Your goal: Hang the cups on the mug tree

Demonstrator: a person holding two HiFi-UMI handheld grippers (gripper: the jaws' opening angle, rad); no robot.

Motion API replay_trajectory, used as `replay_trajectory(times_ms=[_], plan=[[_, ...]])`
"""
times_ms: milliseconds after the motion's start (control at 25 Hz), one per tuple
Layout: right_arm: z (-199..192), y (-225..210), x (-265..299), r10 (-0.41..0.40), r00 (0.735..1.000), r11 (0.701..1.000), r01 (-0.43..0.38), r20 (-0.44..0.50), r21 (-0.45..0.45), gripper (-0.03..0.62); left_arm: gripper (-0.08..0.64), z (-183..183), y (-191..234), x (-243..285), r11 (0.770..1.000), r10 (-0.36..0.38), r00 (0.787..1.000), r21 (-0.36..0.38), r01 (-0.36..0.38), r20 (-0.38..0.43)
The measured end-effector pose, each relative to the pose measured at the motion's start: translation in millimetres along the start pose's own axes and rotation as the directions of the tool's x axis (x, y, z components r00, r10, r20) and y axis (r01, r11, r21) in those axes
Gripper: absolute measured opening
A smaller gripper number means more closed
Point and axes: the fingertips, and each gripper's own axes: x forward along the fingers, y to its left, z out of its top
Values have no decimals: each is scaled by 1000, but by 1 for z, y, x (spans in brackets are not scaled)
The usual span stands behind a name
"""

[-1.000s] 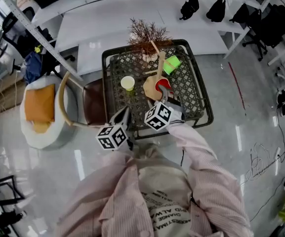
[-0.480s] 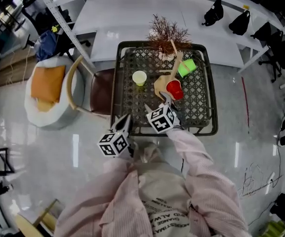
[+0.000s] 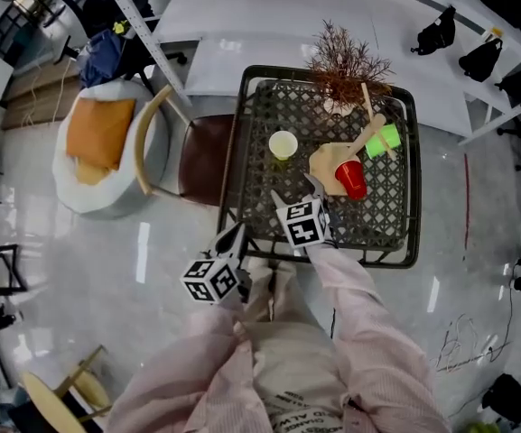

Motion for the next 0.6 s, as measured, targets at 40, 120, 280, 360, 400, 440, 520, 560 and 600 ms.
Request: replay_trajectory(times_ms=[40,120,280,360,400,440,520,560,600], plan=[[0,-2,7,-4,1000,1000,4,3,19,304,-2,2,4,3,1000,-1,1000,0,1,0],[1,-8,20,-26,1000,998,25,8,54,304,-2,8,10,11,1000,-6,1000,4,6,0],[3,-16,41,-60,998,994,59,6,91,304,-2,22,21,25,1000,-13,1000,12,13,1],[5,-18,50,-65,998,992,64,8,104,304,-2,25,25,33,1000,-18,1000,11,18,0],[5,-19,55,-66,998,991,64,10,114,304,-2,26,27,37,1000,-21,1000,9,21,-1],[6,-21,60,-66,998,990,64,11,124,304,-2,26,28,42,1000,-23,1000,7,23,-1],[9,-23,69,-67,998,988,65,12,137,304,-2,28,31,49,1000,-25,1000,3,25,-1],[10,-25,72,-69,998,988,67,12,142,304,-2,28,32,53,1000,-26,1000,0,26,-1],[12,-27,76,-73,997,987,70,14,147,304,-2,29,33,56,1000,-25,1000,-2,25,-2]])
